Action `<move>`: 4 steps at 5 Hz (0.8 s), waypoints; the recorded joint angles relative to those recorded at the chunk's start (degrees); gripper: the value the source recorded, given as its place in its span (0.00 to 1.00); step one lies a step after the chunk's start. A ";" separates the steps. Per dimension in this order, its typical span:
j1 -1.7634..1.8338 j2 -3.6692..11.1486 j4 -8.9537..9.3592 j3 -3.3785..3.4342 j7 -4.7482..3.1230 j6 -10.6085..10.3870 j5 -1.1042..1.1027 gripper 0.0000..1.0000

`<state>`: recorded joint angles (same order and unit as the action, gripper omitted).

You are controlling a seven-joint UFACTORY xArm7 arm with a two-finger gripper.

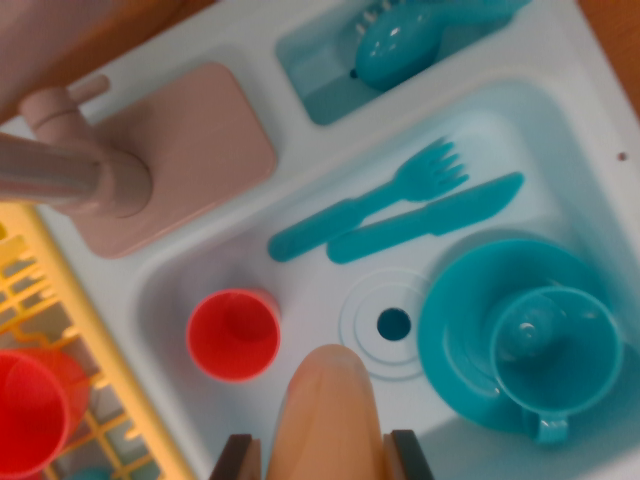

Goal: Pick detergent from the sink

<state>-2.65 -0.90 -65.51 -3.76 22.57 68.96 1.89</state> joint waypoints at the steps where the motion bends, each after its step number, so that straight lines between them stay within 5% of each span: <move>1: 0.00 0.00 0.00 0.00 0.00 0.00 0.00 1.00; 4: 0.00 -1.37 -4.02 0.00 0.24 5.39 -0.19 1.00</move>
<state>-2.64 -2.27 -69.53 -3.76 22.82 74.35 1.70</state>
